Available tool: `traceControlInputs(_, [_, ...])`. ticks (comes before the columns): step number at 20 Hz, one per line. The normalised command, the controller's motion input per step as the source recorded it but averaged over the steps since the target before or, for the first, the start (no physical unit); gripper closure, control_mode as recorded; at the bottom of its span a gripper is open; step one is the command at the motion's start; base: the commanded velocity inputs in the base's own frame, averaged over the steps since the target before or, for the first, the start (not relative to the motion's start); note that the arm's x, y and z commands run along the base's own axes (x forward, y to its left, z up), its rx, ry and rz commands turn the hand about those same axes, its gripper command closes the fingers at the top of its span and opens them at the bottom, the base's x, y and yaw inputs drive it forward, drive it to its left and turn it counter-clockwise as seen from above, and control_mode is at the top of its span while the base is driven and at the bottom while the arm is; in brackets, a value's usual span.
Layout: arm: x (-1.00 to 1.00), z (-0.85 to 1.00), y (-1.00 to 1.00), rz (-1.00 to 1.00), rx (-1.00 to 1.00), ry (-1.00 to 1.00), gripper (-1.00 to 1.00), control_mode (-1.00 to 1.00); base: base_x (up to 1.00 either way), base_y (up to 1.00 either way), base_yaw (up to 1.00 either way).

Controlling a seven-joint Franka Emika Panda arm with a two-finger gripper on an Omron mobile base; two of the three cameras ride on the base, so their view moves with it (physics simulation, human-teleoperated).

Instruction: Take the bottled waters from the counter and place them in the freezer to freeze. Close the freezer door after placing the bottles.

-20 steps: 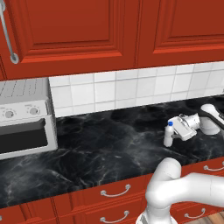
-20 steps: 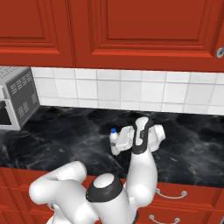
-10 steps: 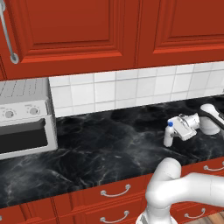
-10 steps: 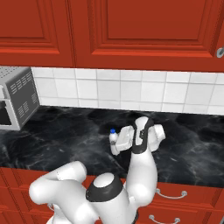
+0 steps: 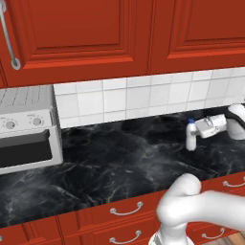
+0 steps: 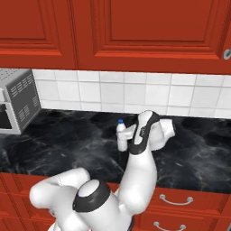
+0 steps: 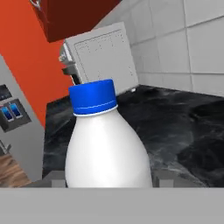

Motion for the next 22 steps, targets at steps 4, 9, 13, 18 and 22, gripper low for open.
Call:
traceControlInputs(4, [-0.20, 0.44, 0.09, -0.63, -0.01, 0.24, 1.00, -1.00, 0.00, 0.00, 0.00])
traceControlInputs(9, [-0.28, 0.78, 0.01, -0.63, -0.02, 0.05, 1.00, -1.00, 0.00, 0.00, 0.00])
traceControlInputs(13, [-0.40, 0.61, 0.15, -0.54, -0.16, 0.00, 1.00, -1.00, 0.00, 0.00, 0.00])
traceControlInputs(18, [-0.43, 0.15, 0.59, -0.35, -0.34, 0.00, 1.00, -1.00, 0.00, 0.00, 0.00])
traceControlInputs(22, [-0.46, 0.27, 0.74, -0.14, -0.34, -0.11, 1.00, -1.00, 0.00, 0.00, 0.00])
